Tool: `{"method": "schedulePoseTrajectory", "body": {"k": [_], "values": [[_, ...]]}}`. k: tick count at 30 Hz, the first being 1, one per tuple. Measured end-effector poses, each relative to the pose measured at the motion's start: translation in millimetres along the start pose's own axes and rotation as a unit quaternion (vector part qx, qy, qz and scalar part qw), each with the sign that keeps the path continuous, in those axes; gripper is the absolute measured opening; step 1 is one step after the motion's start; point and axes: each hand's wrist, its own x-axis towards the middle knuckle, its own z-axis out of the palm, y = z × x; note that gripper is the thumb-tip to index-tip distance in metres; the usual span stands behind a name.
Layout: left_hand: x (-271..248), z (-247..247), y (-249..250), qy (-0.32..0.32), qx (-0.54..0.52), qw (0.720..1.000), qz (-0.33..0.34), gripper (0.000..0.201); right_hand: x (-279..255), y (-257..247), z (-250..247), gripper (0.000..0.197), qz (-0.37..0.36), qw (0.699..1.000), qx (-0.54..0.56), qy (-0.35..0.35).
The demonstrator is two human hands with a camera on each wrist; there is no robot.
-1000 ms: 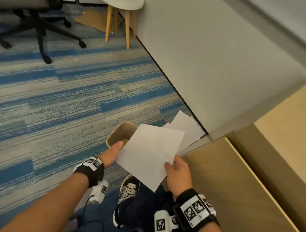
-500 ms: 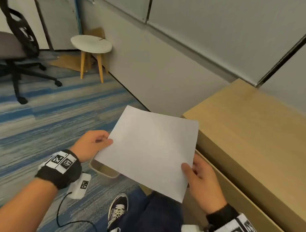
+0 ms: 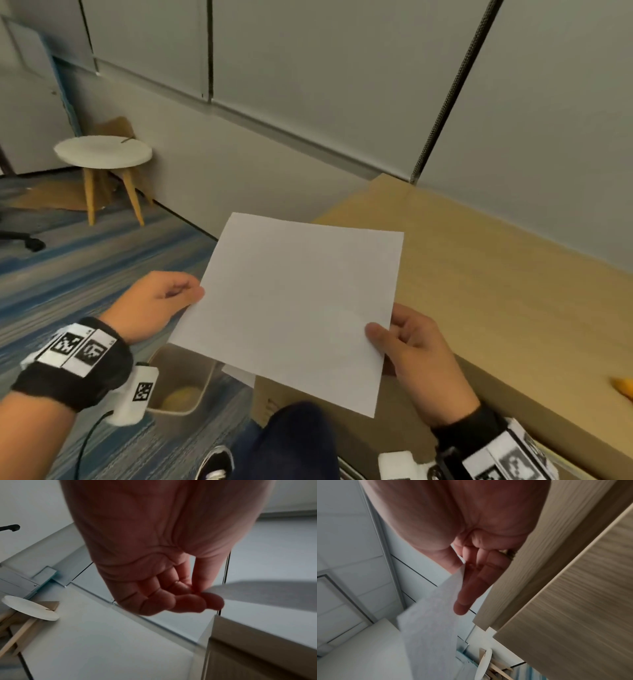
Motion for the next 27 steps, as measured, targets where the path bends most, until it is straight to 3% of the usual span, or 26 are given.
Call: {"method": "schedulePoseTrajectory", "body": {"k": [3, 6, 8, 10, 13, 15, 16, 18, 19, 20, 23, 25, 27], "values": [[-2.4, 8.8, -15.7, 0.065, 0.183, 0.981, -0.022, 0.017, 2.2, 12.9, 11.8, 0.027, 0.001, 0.999, -0.031, 0.008], [-14.4, 19.4, -1.7, 0.139, 0.316, 0.936, 0.063, 0.043, 7.4, 29.3, 32.9, 0.027, 0.013, 0.998, -0.057, -0.003], [-26.8, 18.3, 8.9, 0.142, 0.336, 0.924, 0.115, 0.057, 21.5, 43.1, 61.5, 0.027, 0.031, 0.996, -0.071, -0.03], [-39.4, 41.2, 31.6, 0.033, 0.324, 0.928, 0.181, 0.067, 25.1, 48.4, 70.1, 0.025, 0.034, 0.996, -0.081, -0.023], [-50.4, 75.2, 31.3, -0.178, 0.348, 0.897, 0.206, 0.08, 41.3, 57.1, 93.3, 0.021, 0.034, 0.994, -0.095, -0.038], [-41.5, 78.9, -3.2, -0.211, 0.356, 0.901, 0.127, 0.081, 52.9, 61.2, 102.3, 0.021, 0.038, 0.993, -0.106, -0.042], [-33.7, 71.1, -33.2, -0.211, 0.373, 0.903, 0.041, 0.082, 57.8, 62.8, 105.1, 0.023, 0.041, 0.991, -0.117, -0.043], [-25.2, 41.9, -89.2, -0.22, 0.406, 0.868, -0.182, 0.091, 64.7, 65.7, 105.1, 0.025, 0.046, 0.989, -0.135, -0.039], [-23.0, 27.1, -110.1, -0.214, 0.395, 0.854, -0.26, 0.094, 66.8, 66.1, 102.8, 0.026, 0.047, 0.988, -0.139, -0.039], [-21.8, 13.7, -122.5, -0.19, 0.353, 0.866, -0.297, 0.095, 68.0, 65.3, 99.8, 0.025, 0.046, 0.988, -0.142, -0.039], [-21.2, -6.4, -110.8, -0.087, 0.16, 0.944, -0.273, 0.103, 65.8, 59.9, 86.8, 0.026, 0.037, 0.989, -0.134, -0.045], [-20.5, -6.7, -89.5, -0.067, 0.093, 0.954, -0.278, 0.11, 60.3, 48.7, 76.1, 0.028, 0.029, 0.992, -0.11, -0.049], [-18.9, -0.3, -71.4, -0.087, 0.052, 0.956, -0.274, 0.115, 53.7, 34.8, 62.4, 0.028, 0.031, 0.994, -0.087, -0.058]]}}
